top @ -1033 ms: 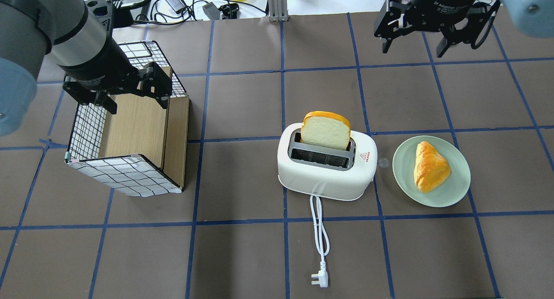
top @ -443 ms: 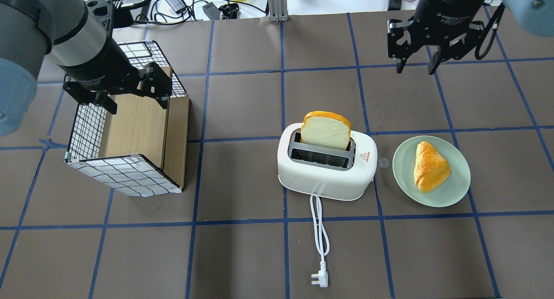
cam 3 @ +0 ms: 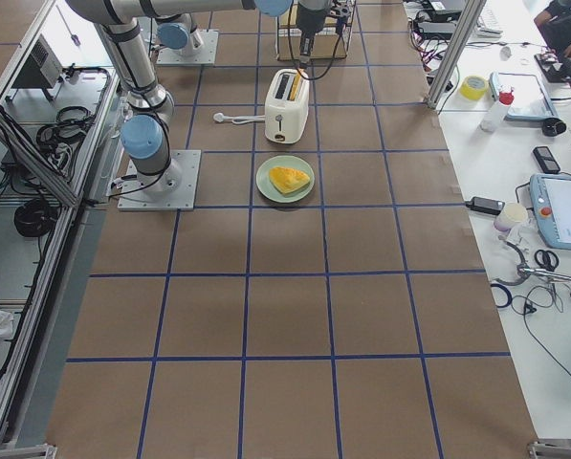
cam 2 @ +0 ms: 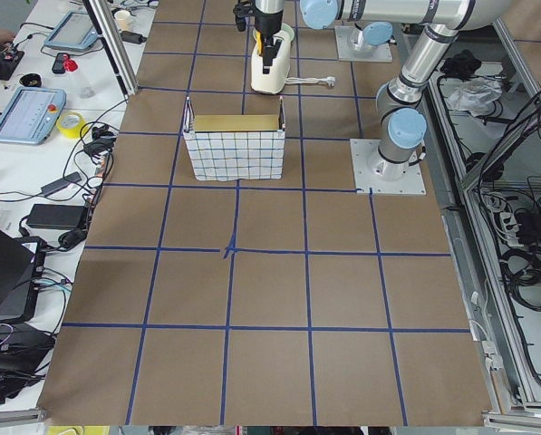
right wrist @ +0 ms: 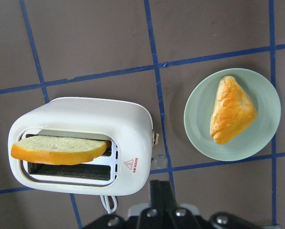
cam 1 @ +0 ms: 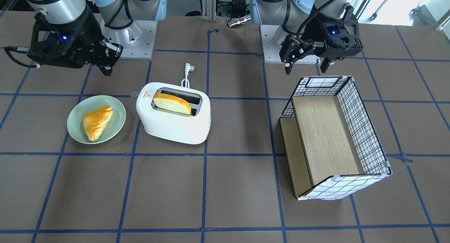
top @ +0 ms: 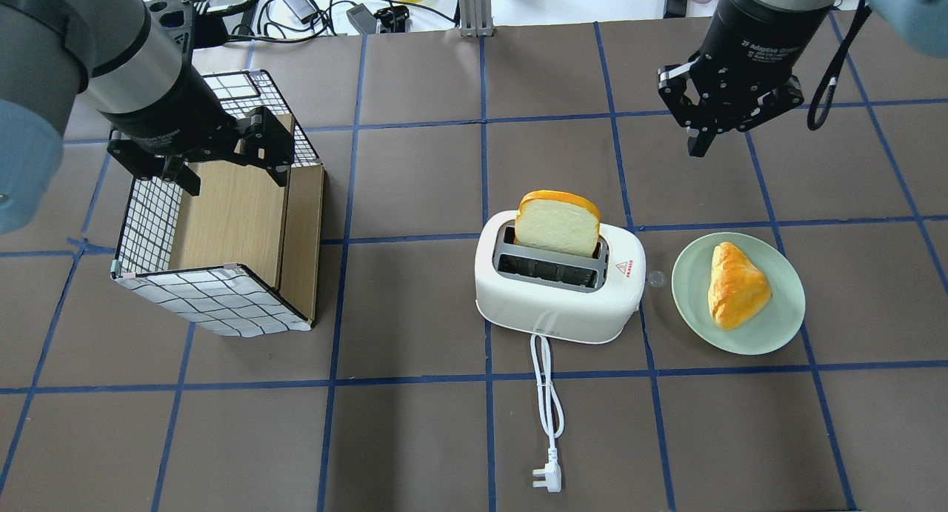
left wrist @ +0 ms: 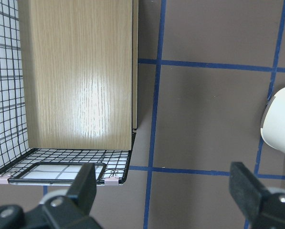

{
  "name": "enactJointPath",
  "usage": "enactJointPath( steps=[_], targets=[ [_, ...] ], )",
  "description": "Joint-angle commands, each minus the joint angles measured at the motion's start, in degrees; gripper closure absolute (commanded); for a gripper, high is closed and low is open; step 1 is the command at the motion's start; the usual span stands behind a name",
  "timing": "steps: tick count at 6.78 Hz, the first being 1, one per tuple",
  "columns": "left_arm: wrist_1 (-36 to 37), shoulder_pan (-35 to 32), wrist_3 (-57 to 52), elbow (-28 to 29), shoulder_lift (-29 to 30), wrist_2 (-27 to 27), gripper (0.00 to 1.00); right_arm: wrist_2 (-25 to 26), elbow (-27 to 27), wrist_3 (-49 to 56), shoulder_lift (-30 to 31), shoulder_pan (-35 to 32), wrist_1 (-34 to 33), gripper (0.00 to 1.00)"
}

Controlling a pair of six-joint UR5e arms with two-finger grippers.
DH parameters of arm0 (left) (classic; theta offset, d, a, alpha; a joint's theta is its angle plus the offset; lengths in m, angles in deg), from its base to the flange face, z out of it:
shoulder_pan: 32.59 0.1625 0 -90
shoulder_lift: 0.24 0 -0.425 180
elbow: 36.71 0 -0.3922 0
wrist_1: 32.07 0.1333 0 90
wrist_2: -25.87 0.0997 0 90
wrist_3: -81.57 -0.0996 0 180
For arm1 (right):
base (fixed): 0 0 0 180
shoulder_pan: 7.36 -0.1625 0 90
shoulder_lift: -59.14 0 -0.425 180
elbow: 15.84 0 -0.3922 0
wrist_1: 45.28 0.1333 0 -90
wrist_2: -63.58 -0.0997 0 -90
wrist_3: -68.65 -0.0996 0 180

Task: Press toaster with right arm
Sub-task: 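Move the right gripper down toward the toaster's side lever beside the plate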

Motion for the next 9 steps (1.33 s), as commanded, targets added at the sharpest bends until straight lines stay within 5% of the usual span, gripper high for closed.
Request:
enactJointPath(
  steps=[1,3,9],
  targets=[
    [0.0,0.0,0.0,0.0,0.0,0.0,0.0,-5.98,0.89,0.29,-0.16,1.9,0.56,1.0],
    [0.0,0.0,0.0,0.0,0.0,0.0,0.0,-14.33,4.21,12.26,-0.07,8.73,5.9,1.0],
    [0.0,0.0,0.0,0.0,0.0,0.0,0.0,-31.94,25.56,40.87,-0.16,22.99,2.77,1.0]
  ],
)
